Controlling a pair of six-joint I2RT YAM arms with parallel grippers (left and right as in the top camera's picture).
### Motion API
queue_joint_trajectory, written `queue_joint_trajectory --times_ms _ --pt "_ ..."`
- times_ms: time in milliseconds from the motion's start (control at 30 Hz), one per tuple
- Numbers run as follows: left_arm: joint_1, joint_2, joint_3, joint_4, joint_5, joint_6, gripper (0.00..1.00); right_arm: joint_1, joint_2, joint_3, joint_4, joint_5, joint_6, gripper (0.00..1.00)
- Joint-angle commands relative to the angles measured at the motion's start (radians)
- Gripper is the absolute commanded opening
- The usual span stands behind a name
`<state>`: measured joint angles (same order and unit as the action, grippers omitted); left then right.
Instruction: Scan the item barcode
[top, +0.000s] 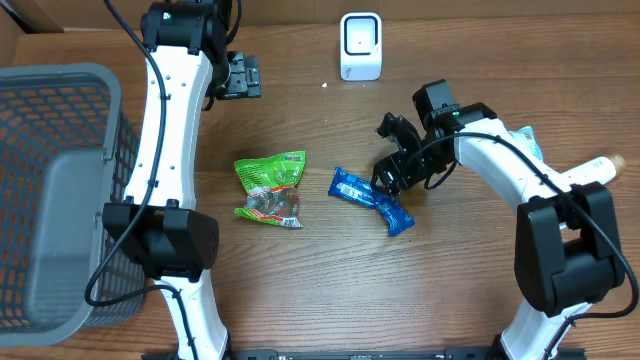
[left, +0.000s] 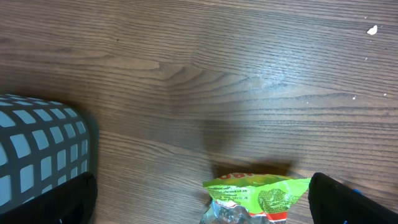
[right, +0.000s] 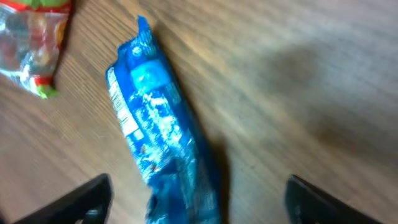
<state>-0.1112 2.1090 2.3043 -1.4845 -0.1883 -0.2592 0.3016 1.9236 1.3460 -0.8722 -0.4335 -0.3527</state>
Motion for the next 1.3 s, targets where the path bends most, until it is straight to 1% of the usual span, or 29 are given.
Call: queue_joint_trajectory --times_ms 0,167,333,433,567,633,833,1033,1067,1133,1233,1267 --pt "-0.007 -0.016 0.021 0.001 -0.002 0.001 1.0 -0.003 0.011 -0.006 0.019 0.013 -0.146 0.83" --pt "-0.007 -0.016 0.021 0.001 -0.002 0.001 0.99 -0.003 0.047 -0.006 0.023 -0.041 -0.199 0.83" --pt "-0.007 -0.016 0.021 0.001 -0.002 0.001 0.99 0.004 0.116 -0.006 0.021 -0.114 -0.198 0.83" --pt "-0.007 -0.016 0.021 0.001 -0.002 0.001 1.0 0.008 0.154 -0.006 0.018 -0.134 -0.197 0.77" --pt "-0.007 -0.016 0.021 0.001 -0.002 0.001 1.0 0.008 0.176 -0.006 0.015 -0.188 -0.194 0.76" --pt "-0.007 -0.016 0.021 0.001 -0.003 0.001 1.0 0.008 0.177 -0.006 0.006 -0.199 -0.194 0.73" --pt "-0.007 -0.016 0.021 0.001 -0.002 0.001 1.0 0.008 0.177 -0.023 0.003 -0.199 -0.126 0.73" --pt "-0.007 -0.016 0.021 0.001 -0.002 0.001 1.0 0.008 0.178 -0.104 0.095 -0.197 -0.063 0.72" --pt "-0.007 -0.016 0.021 0.001 -0.002 0.001 0.99 0.008 0.178 -0.115 0.111 -0.197 -0.046 0.7" --pt "-0.007 -0.016 0.021 0.001 -0.002 0.001 1.0 0.008 0.178 -0.124 0.118 -0.197 -0.035 0.59" --pt "-0.007 -0.016 0.021 0.001 -0.002 0.001 1.0 0.008 0.178 -0.128 0.11 -0.197 -0.034 0.46" --pt "-0.007 -0.016 0.021 0.001 -0.002 0.001 1.0 0.008 0.178 -0.128 0.104 -0.197 -0.023 0.37"
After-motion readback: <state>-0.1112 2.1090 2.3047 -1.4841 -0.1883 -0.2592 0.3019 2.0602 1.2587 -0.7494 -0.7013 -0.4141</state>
